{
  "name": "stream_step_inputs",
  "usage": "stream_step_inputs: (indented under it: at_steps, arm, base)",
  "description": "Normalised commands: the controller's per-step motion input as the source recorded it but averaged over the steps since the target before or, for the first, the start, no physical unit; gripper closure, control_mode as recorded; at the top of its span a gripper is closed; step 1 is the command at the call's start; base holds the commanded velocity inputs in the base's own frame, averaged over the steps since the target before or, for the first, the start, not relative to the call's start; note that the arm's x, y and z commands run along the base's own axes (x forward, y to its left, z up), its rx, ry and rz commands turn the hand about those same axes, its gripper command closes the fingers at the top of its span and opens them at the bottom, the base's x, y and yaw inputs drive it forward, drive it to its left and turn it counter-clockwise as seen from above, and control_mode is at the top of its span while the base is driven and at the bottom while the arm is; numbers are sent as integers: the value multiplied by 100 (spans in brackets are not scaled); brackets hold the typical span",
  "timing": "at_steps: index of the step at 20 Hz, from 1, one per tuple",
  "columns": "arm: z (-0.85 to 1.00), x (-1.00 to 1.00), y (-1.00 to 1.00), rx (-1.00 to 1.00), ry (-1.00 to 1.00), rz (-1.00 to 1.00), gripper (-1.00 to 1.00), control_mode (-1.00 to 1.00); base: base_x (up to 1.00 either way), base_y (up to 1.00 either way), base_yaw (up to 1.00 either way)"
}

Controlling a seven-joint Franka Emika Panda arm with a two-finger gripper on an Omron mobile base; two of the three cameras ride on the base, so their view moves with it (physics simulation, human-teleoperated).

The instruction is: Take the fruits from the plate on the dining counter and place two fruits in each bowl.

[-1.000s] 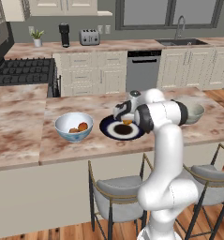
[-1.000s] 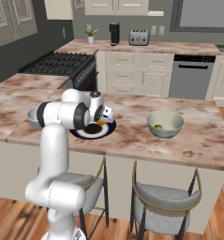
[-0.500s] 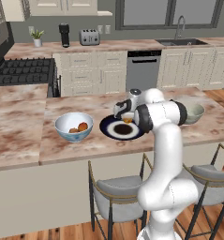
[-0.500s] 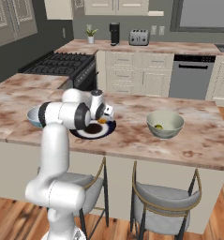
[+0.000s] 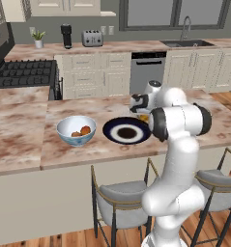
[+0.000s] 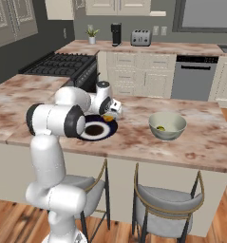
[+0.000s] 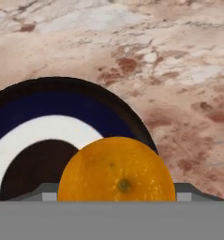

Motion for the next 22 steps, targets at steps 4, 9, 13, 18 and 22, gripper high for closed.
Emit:
stream_step_inputs:
  at_steps: [4, 9, 13, 18, 22]
  arm:
    - [56, -83, -73, 0, 0, -9, 100, -100]
    - [35, -32, -55, -7, 0, -20, 100, -100]
    - [3, 0, -45, -14, -4, -27, 100, -100]
    - [33, -1, -63, -6, 1, -28, 100, -100]
    - [45, -11, -78, 0, 6, -19, 100, -100]
  base:
    - [0, 0, 0]
    - [0, 0, 0]
    - [0, 0, 0]
    - [0, 0, 0]
    - [0, 0, 0]
